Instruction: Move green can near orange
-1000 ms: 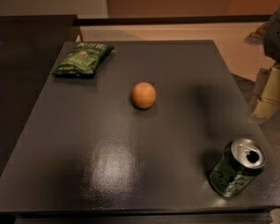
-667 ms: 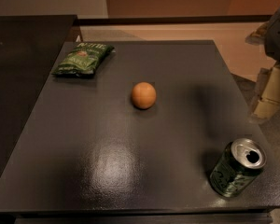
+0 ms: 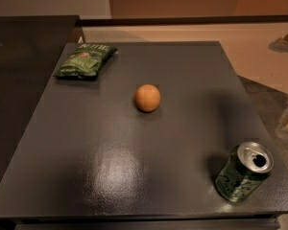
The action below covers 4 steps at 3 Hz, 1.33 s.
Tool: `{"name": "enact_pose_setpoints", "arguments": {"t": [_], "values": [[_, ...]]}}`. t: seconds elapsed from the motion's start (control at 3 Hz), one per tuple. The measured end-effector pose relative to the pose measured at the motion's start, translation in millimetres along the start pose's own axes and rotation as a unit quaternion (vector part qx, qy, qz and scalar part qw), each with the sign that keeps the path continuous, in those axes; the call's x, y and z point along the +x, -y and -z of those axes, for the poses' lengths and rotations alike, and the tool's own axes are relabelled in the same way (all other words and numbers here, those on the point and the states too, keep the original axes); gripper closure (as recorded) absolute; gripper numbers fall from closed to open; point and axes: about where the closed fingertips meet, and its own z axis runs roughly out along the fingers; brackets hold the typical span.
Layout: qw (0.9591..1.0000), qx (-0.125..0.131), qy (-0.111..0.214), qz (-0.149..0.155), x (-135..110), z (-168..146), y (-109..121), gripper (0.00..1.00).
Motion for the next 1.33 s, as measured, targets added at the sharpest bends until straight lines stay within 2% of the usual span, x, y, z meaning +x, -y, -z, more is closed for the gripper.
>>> {"name": "enact_pose_setpoints", "arguments": {"t": [0.67,1.33], "values": [[0.9978,-0.035,0.055,0.007,22.2,4.0,-50.6,0.00],[0.9922,-0.074,0.096,0.027,20.0,-23.3,-101.7,0.00]]}}
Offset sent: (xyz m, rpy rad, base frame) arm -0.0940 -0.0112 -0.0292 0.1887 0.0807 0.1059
